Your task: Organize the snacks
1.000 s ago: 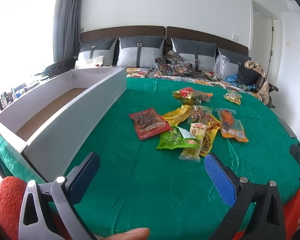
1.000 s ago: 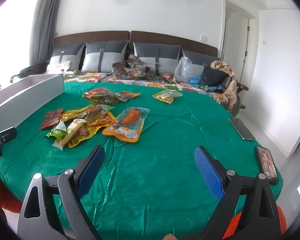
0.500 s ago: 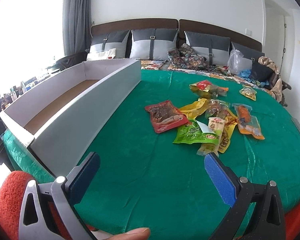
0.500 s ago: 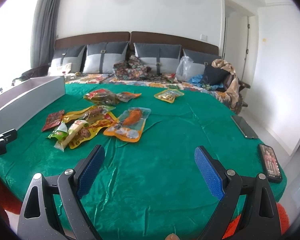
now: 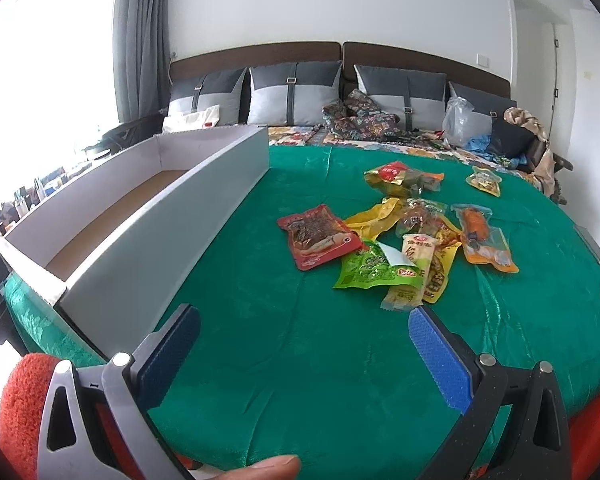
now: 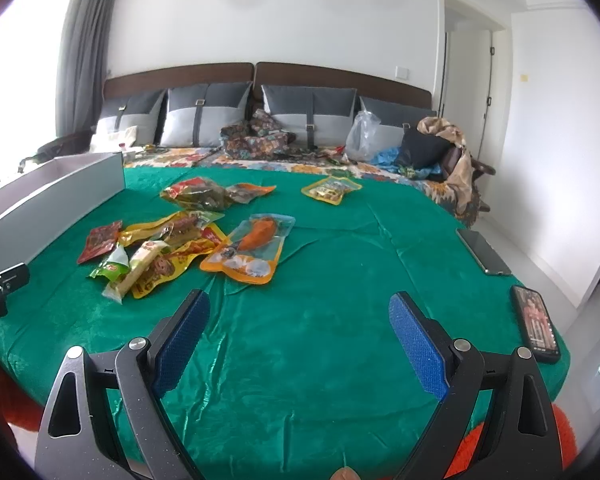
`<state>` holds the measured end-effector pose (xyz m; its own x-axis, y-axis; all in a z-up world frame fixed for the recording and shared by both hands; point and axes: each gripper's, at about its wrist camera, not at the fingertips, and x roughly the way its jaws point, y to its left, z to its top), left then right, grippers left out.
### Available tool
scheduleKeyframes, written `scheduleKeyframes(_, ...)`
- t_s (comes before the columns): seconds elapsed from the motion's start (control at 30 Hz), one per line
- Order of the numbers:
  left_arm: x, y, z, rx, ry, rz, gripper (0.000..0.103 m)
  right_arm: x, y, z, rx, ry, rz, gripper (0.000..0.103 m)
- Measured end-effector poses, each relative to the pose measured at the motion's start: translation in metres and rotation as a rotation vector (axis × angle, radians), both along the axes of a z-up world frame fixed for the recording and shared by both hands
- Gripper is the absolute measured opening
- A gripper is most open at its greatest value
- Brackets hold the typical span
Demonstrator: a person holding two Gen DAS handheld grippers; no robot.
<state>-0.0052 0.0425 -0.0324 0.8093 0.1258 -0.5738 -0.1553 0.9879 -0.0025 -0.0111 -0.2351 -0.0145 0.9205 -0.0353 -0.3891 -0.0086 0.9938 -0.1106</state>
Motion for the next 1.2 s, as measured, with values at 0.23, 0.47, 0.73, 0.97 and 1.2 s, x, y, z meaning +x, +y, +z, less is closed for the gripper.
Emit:
scheduleKeyframes(0.23,0.005,-0.004,-0.008,0.006,0.048,-0.028,0.103,0.002,0.0,-0.002,-0.004,0.013,-0.009,0.093)
scheduleKeyframes(0.47,0.033,0.0,-0.048,-0.018,0.258,-0.025,0.103,0.012,-0.003,-0.012,0.004,0.076,-0.015,0.093)
scheduleKeyframes(0.73,0.052,0.008,-0.074,-0.065,0.366,-0.017,0.103,0.047,-0.008,-0.045,0.06,0.28,0.014,0.093)
scheduleKeyframes(0.97,0.051,0.01,-0.074,-0.057,0.348,-0.037,0.103,0.061,-0.013,-0.068,0.084,0.383,0.008,0.093)
scheduleKeyframes(1.2,0.052,0.013,-0.074,-0.049,0.324,-0.066,0.103,0.061,-0.013,-0.074,0.074,0.413,0.007,0.093)
